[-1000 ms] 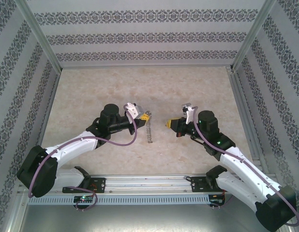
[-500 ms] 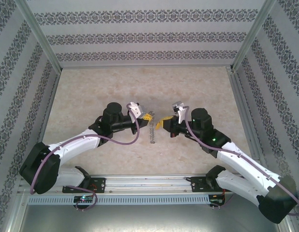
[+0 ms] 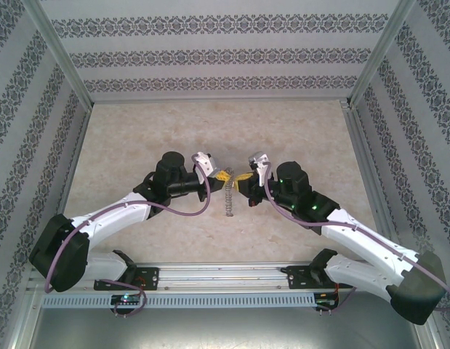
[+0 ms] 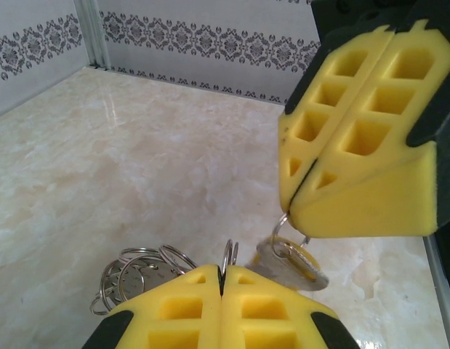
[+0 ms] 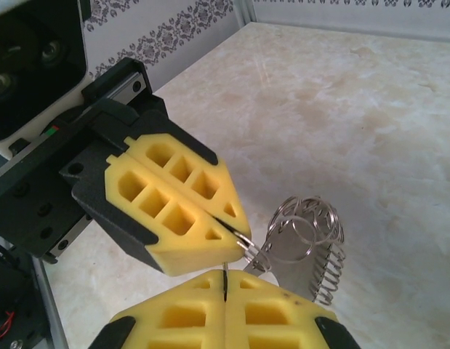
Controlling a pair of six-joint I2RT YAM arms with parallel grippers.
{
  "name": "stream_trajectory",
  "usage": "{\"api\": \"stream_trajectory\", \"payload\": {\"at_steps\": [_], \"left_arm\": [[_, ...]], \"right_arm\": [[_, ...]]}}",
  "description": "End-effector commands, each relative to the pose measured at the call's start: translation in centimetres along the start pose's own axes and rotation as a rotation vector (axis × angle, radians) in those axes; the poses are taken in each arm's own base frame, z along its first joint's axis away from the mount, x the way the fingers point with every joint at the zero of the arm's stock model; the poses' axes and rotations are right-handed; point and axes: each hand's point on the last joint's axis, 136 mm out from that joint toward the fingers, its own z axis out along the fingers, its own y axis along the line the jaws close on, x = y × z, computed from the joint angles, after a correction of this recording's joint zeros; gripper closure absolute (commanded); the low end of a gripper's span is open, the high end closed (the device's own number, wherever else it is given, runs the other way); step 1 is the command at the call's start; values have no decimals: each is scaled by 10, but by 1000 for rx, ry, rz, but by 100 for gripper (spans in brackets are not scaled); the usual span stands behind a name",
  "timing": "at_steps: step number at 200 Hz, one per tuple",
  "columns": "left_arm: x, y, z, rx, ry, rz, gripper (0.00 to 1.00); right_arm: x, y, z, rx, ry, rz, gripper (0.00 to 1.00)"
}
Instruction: Put the keys on the keyring
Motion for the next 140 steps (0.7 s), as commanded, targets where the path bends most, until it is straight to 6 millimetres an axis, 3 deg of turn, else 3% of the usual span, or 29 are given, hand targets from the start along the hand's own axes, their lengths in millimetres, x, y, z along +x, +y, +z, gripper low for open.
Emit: {"api": "stream_trajectory", "payload": {"at_steps": [1,140], "left_arm": [[-21,-11,2,41,-41,42,100],[-23,-14,2,44,-44,52,100]], "right_arm": [[-23,5,-1,8,-64,-50,100],[-19,5,10,-3,-32,-47,100]]}}
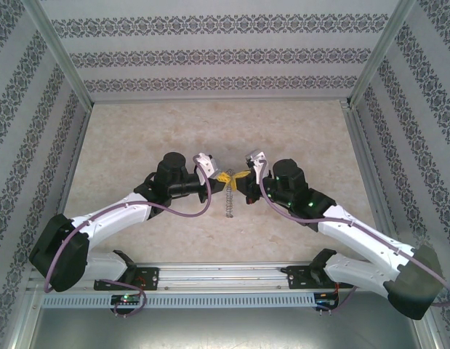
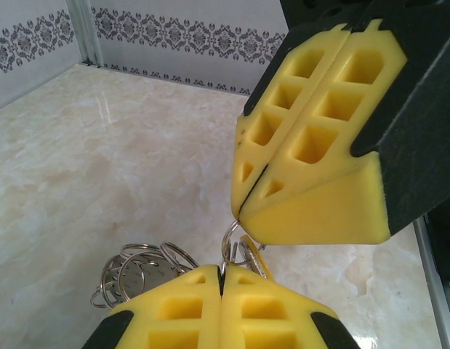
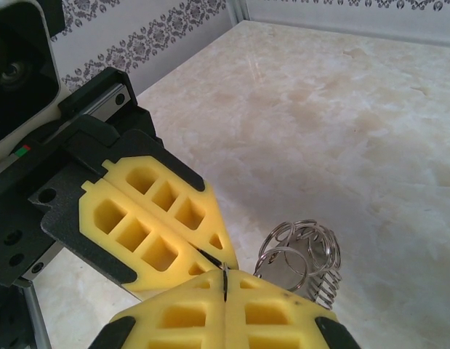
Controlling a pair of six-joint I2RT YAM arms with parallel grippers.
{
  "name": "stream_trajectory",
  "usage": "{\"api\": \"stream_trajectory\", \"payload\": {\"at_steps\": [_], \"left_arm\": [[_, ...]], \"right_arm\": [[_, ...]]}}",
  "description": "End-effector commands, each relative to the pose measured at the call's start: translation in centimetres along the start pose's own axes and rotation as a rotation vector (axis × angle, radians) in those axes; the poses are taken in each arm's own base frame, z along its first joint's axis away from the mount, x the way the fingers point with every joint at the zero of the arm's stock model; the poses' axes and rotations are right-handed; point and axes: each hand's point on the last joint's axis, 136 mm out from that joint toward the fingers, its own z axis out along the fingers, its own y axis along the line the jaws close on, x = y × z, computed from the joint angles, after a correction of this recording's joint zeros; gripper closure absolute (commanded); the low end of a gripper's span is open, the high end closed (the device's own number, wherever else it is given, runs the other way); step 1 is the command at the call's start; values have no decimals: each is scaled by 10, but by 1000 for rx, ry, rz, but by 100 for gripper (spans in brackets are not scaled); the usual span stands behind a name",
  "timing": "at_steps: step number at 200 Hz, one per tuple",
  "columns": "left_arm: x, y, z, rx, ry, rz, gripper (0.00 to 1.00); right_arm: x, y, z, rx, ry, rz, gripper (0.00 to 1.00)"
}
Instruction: Put the keys on the keyring
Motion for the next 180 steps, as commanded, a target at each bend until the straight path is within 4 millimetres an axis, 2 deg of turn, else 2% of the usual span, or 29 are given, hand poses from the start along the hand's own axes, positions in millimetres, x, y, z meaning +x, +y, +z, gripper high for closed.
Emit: {"api": "stream_trajectory", "payload": {"at_steps": [1,40,95,180], "left_arm": [[-24,-10,1,32,-51,53,100],[-25,-10,1,32,-58,59,100],[-30,-9,-1,17,-70,67,100],[-34,-9,-3,6,-87,72,100]], "right_arm": [[-18,9,1,-21,-45,-32,100],[-18,4,6,6,-34,-39,100],[-2,-7,8,54,7,-51,100],[15,-29,-5,121,12,-20,100]]}}
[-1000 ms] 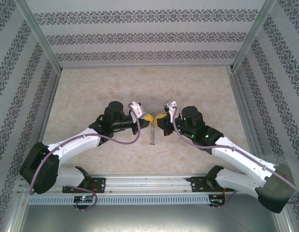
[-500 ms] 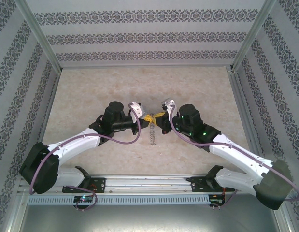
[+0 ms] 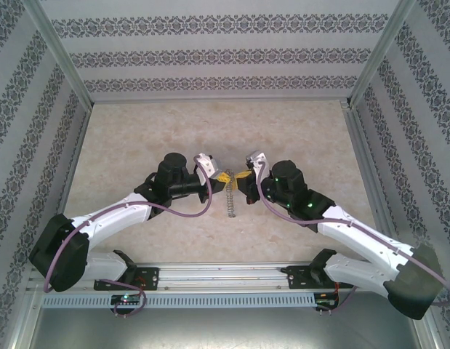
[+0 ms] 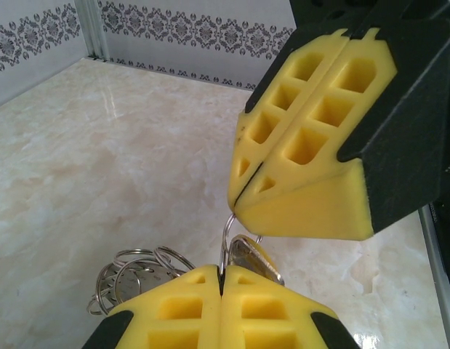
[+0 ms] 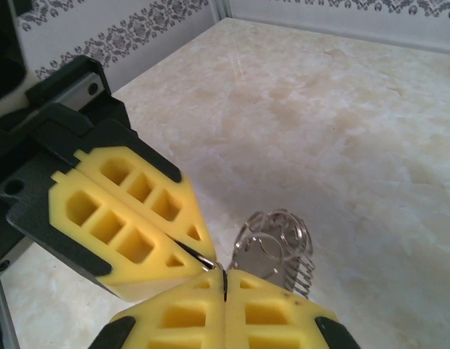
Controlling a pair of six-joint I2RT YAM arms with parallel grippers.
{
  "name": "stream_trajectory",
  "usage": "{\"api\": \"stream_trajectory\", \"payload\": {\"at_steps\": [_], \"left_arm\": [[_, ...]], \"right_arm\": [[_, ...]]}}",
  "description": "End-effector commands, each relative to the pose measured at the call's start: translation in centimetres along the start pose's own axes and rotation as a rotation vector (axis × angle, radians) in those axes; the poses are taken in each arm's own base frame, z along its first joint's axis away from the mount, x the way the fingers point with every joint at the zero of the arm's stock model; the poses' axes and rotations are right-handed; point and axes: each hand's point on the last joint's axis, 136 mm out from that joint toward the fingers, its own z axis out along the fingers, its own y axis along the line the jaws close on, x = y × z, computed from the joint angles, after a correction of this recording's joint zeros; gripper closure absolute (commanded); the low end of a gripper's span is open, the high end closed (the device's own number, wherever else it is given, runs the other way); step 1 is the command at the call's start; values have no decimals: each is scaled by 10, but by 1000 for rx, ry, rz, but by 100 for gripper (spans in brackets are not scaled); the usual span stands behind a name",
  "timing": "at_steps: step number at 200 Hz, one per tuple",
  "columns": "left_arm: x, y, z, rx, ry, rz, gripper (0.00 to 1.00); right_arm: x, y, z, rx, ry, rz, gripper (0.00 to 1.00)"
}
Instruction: Put the keys on the keyring
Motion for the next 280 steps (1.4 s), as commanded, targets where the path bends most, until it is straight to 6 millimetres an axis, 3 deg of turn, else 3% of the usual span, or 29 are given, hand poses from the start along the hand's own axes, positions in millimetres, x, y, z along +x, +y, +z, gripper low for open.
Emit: {"api": "stream_trajectory", "payload": {"at_steps": [1,48,120,150,158,180,215,280], "left_arm": [[-36,-10,-5,24,-100,75,100],[-38,-11,-6,24,-113,74,100],[-45,-6,-7,-6,-173,73,100],[-44,-4,-5,-13,-181,61,100],[-43,-4,-4,-13,-183,58,100],[-43,-3,-3,-14,-194,61,100],[-47,-3,1,3,-213,60,100],[-58,1,8,46,-241,59,100]], "right_arm": [[10,-16,-4,58,12,9,100],[10,-17,-1,36,14,31,100],[29,-4,15,-71,83,79,100],[32,-10,13,-67,79,119,100],[31,-16,10,-56,68,143,89],[19,-33,-6,-50,-8,209,74],[-4,-39,-26,-64,-93,249,67],[-41,-42,-31,-73,-196,270,53]]}}
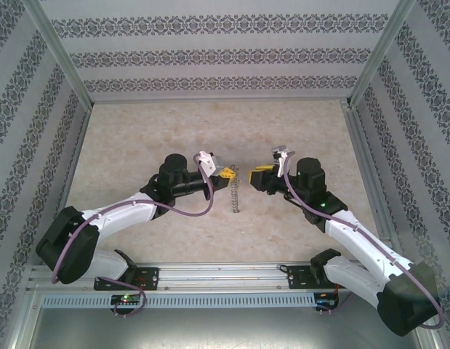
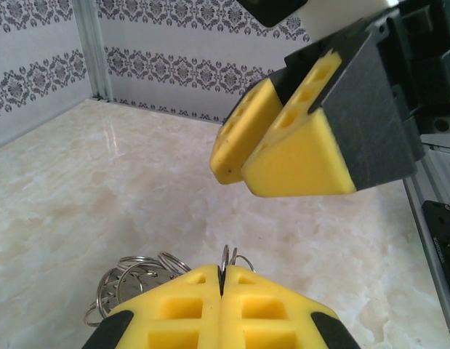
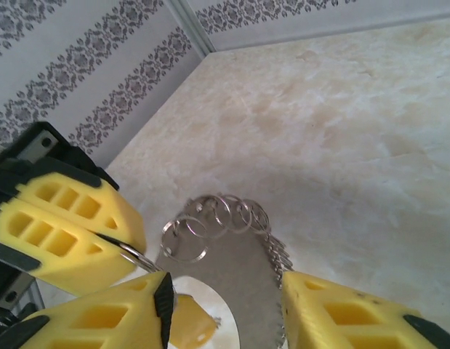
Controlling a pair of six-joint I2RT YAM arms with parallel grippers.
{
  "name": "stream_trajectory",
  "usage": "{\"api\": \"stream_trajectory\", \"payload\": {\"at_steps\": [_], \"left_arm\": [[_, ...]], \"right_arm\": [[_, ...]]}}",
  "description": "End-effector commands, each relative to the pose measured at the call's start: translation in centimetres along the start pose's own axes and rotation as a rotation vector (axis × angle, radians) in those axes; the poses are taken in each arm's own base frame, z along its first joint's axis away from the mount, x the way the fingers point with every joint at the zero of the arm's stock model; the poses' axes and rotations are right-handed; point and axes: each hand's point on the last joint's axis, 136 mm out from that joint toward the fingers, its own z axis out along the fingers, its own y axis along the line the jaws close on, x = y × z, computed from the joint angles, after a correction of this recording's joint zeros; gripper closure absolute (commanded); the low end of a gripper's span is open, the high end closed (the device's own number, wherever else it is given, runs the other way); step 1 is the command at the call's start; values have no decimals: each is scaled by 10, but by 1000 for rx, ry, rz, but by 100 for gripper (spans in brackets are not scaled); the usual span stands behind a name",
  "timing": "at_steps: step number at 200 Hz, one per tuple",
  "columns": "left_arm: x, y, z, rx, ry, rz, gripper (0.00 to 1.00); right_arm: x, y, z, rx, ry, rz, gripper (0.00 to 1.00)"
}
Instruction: Put the keys on the keyring
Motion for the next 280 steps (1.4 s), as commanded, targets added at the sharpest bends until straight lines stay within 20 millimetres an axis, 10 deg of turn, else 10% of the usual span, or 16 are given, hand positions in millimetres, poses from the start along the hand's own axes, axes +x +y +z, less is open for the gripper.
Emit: {"api": "stream_trajectory", "payload": {"at_steps": [1,166,231,280], "left_arm": [[-42,-3,1,42,-120,55,100],[-70,22,-19,60,-252,-40,100],[-76,21,-21,63,-285,-47,100],[-76,21,-21,67,-286,-49,100]], "right_arm": [[-34,13,-4,-44,-95,-9,53],[-52,48,17,-198,-168,51,47],[-37,39,35,-193,-122,66,79],[-39,35,20,-196,-153,63,48]]}}
